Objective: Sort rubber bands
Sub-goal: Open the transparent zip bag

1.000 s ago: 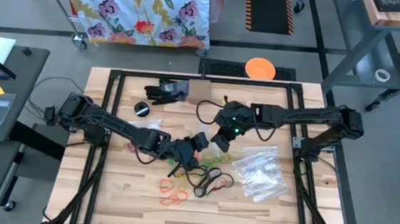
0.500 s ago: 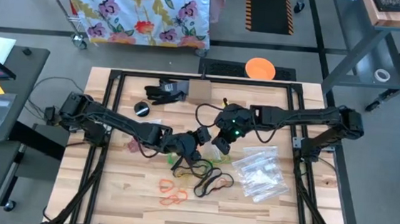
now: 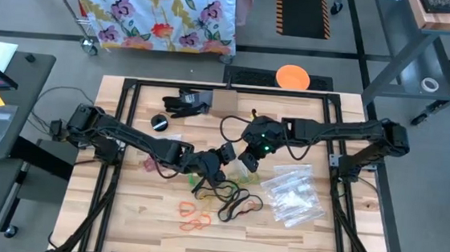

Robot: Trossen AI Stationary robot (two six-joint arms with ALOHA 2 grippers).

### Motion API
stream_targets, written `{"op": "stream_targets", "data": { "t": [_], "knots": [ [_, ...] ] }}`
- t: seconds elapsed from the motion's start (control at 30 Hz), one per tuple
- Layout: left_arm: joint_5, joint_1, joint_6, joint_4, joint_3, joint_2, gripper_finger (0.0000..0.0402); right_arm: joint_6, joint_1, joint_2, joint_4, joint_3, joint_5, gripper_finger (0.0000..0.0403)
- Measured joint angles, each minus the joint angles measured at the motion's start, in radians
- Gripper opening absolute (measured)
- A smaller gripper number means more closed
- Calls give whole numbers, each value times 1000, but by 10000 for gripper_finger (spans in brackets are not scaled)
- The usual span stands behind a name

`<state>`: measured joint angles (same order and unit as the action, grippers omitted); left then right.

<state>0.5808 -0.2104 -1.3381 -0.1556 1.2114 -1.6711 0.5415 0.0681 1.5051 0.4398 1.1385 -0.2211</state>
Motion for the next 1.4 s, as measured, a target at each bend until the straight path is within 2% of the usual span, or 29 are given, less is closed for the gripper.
{"op": "stream_targets", "data": {
  "t": [0.2,0.43,0.63,0.9,1.13,1.3,1.4],
  "knots": [
    [-3,2,8,-12,0,0,59,0,0,0,6,0,21,0],
    [-69,9,-5,-19,0,0,59,-24,-10,0,28,0,16,0],
    [-124,0,-73,-38,0,0,59,-67,-39,0,36,0,-77,0],
    [-124,-39,-194,1,0,0,59,-71,-55,0,55,0,-74,0],
    [-114,-55,-217,30,0,0,59,-74,-64,0,55,0,-79,0],
    [-114,-80,-329,94,0,0,59,-74,-75,0,58,0,-89,0],
    [-113,-69,-320,103,0,0,59,-74,-81,0,57,0,-89,0]
  ]
}}
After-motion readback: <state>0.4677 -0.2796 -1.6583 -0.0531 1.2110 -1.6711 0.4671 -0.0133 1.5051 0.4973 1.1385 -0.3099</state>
